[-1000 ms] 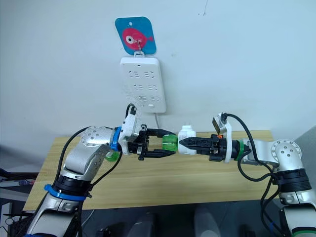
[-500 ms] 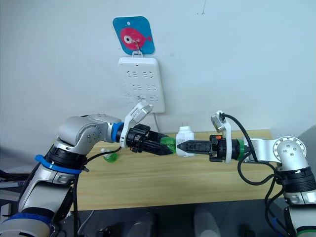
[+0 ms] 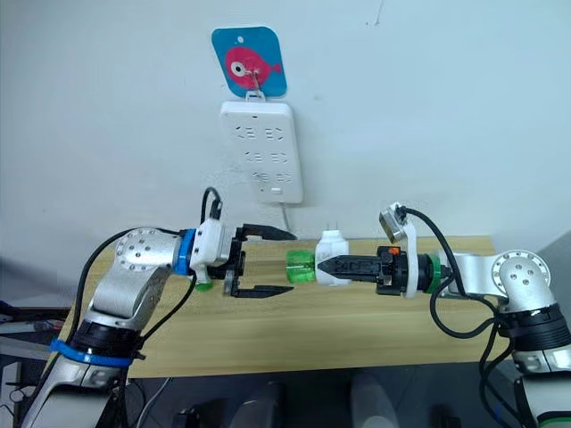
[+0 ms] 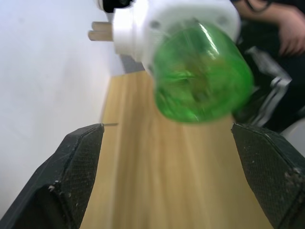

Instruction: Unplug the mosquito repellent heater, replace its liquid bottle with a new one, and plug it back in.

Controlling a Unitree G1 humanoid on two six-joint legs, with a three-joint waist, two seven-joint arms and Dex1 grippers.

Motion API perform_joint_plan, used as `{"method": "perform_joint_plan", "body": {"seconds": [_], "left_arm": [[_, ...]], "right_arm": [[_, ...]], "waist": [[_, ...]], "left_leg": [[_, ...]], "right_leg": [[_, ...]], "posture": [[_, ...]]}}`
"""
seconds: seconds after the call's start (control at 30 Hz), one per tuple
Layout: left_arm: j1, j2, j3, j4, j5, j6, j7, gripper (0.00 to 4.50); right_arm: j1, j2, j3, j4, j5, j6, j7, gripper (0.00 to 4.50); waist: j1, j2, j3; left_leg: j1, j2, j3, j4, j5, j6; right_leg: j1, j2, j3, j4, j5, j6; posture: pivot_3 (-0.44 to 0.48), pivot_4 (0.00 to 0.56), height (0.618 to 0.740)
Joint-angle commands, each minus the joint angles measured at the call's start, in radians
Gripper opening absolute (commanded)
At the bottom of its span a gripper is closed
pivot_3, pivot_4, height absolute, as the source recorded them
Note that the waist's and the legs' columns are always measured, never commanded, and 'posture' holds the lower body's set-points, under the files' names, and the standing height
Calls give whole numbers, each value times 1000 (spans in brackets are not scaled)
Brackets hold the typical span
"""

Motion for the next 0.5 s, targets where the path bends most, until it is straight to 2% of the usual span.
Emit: {"method": "perform_joint_plan", "body": {"seconds": [0.03, 0.2, 0.33, 0.43, 0.5], "left_arm": [[22, -50, 26, -2, 36, -184, 61, 4500], [23, -95, 19, 26, 46, -265, 114, 4500], [34, -97, -8, 21, 41, -303, 96, 4500], [31, -101, -30, 41, 51, -335, 88, 3902], [15, -109, -39, 47, 53, -329, 103, 3334]], "right_arm": [[-12, 14, -26, 1, 36, -14, -10, 3009], [-19, 31, -35, 10, 36, -15, -31, 3009], [-21, 34, -42, 15, 36, -11, -40, 3009], [-28, 42, -46, 20, 36, -7, -43, 3009], [-30, 47, -47, 20, 36, -5, -45, 3009]], "waist": [[5, 0, 0], [7, 0, 0], [4, 0, 0], [1, 0, 0], [0, 0, 0]], "left_leg": [[-1, 0, 0, 0, 0, 0], [-2, -1, 1, 1, 0, 0], [-2, -1, 0, 1, 0, 0], [-2, -1, 0, 1, 0, 0], [-2, -1, 0, 1, 0, 0]], "right_leg": [[0, 0, 0, -1, 1, 1], [0, -1, 1, -3, 3, 2], [0, 0, 0, -2, 3, 2], [0, 0, 0, -2, 3, 2], [0, 0, 0, -2, 3, 2]], "posture": [[-44, 201, 740], [-51, 201, 740], [-51, 200, 740], [-51, 200, 740], [-51, 200, 740]]}}
